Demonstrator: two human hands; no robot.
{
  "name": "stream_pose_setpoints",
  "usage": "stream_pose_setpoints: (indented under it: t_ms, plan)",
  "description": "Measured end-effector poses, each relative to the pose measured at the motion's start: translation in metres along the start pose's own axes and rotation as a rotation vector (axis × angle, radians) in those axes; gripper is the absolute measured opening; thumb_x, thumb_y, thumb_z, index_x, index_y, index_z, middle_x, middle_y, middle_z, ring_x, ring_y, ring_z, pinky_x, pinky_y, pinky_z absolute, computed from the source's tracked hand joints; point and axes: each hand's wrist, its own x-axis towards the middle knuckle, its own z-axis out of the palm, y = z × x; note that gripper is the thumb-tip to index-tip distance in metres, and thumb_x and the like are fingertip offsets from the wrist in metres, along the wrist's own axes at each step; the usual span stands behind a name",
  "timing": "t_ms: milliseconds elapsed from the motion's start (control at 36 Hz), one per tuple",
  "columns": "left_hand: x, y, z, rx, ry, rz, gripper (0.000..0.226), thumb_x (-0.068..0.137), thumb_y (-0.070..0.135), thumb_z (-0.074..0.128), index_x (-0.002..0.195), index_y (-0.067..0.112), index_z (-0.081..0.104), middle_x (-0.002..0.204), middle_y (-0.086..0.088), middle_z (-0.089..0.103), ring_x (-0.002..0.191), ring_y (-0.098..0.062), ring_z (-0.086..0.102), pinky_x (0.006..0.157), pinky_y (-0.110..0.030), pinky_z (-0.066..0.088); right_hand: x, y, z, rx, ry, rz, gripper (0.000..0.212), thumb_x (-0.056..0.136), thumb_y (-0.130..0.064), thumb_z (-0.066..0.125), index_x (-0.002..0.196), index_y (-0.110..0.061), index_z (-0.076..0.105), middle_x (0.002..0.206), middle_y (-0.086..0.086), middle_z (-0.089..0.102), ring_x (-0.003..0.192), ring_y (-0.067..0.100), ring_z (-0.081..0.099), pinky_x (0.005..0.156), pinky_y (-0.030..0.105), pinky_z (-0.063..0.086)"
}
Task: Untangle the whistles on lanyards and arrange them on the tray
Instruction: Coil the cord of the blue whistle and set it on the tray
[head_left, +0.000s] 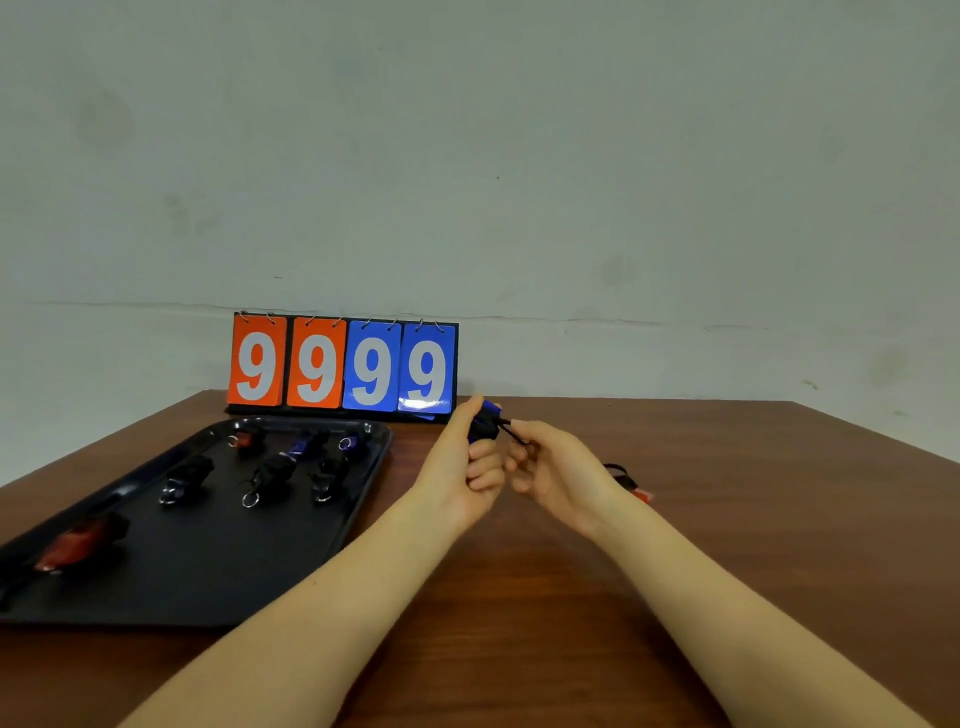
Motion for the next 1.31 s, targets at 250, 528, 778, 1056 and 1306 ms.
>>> stream_pose_setpoints:
  t_ms: [250,528,778,1056,1306]
  plan:
    - [0.004,0.008,0.002,-0.034,0.023,-0.130,0.048,0.085,0.040,0.065,0.055,0.015,0.039,0.046,0.007,0.025,0.033,-0.006,0.021,0.032,-0.015,0.016,0.001,0.002,0.001,0.253,0.060,-0.173,0.006,0.087,-0.015,0.057,0.084,-0.011,0.054,0.078,0.000,0.058,0.074,0.012,0.055,0.059,0.022,0.041]
    - [-0.002,0.009,0.006,-0.117,-0.104,-0.042,0.023,0.084,0.026,0.059,0.072,0.012,0.045,0.053,0.005,0.026,0.038,-0.007,0.027,0.036,-0.015,0.022,0.001,-0.005,0.000,0.201,0.064,-0.208,0.021,0.099,-0.013,0.046,0.077,-0.013,0.047,0.059,-0.004,0.041,0.050,0.007,0.034,0.045,0.018,0.030]
    - [-0.004,0.012,0.006,0.076,-0.088,-0.020,0.017,0.093,0.026,0.053,0.101,0.011,0.055,0.052,0.006,0.029,0.039,-0.006,0.031,0.036,-0.014,0.026,-0.001,-0.008,0.002,0.391,0.072,-0.136,0.015,0.097,-0.011,0.046,0.091,-0.005,0.059,0.075,0.001,0.057,0.066,0.009,0.051,0.051,0.019,0.042]
    - [0.001,0.004,0.003,0.086,-0.048,0.003,0.021,0.094,0.027,0.055,0.105,0.010,0.060,0.051,0.006,0.031,0.039,-0.005,0.032,0.035,-0.015,0.027,-0.003,-0.010,0.000,-0.080,0.104,-0.250,0.017,0.095,-0.008,0.045,0.079,-0.009,0.049,0.071,0.003,0.046,0.053,0.011,0.033,0.049,0.025,0.026]
    - [0.004,0.003,-0.006,0.390,-0.045,0.093,0.030,0.097,0.029,0.052,0.118,0.009,0.057,0.053,0.005,0.039,0.044,-0.007,0.036,0.039,-0.017,0.030,-0.006,-0.004,-0.003,-0.928,0.200,-0.475,0.015,0.096,-0.016,0.051,0.082,-0.021,0.049,0.069,-0.001,0.048,0.054,0.002,0.036,0.054,0.012,0.036]
